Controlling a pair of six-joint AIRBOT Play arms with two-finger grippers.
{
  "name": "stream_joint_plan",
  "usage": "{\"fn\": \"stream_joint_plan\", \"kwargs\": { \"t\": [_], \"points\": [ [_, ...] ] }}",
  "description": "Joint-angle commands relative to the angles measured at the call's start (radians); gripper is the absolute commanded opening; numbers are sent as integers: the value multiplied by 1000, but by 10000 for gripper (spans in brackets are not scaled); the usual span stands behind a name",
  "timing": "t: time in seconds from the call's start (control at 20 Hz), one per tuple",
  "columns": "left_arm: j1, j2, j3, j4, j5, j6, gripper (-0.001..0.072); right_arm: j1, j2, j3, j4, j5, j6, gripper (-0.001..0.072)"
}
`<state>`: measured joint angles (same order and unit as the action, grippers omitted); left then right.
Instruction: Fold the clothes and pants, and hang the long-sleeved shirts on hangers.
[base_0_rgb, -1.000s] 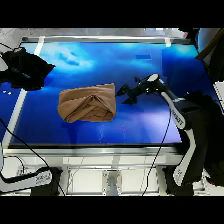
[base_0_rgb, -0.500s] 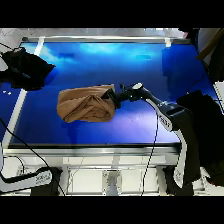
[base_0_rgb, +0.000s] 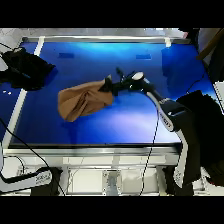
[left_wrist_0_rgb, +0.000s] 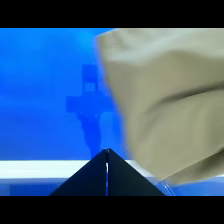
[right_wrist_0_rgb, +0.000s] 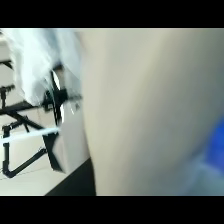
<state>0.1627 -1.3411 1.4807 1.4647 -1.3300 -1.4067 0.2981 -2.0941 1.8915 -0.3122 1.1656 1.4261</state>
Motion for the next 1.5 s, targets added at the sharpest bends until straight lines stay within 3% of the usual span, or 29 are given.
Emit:
{"fn": "stream_joint_plan", "kwargs": {
  "t": [0.0,0.1,0.3,0.65,0.85,1.0,1.3,1.35,1.4,1.45],
  "points": [
    [1,0,0,2,0,0,17,-108,96,159,-110,117,71,37],
    [1,0,0,2,0,0,17,-198,219,173,-333,175,160,36],
    [1,0,0,1,0,0,17,-389,431,159,-774,449,248,35],
    [1,0,0,1,0,-1,17,-817,667,96,-993,673,253,35],
    [1,0,0,1,0,-23,17,-1046,809,-43,-1077,672,233,35],
    [1,0,0,1,0,-34,17,-1207,954,-370,-1192,653,174,35],
    [1,0,0,0,1,-34,18,-1585,1162,-1006,-1209,359,100,40],
    [1,0,0,0,1,-34,18,-1616,1161,-1046,-1207,349,62,149],
    [1,0,0,0,0,-34,17,-1629,1161,-1054,-1209,351,37,409],
    [1,0,0,0,0,-34,18,-1632,1162,-1034,-1209,359,34,529]
  ]
}}
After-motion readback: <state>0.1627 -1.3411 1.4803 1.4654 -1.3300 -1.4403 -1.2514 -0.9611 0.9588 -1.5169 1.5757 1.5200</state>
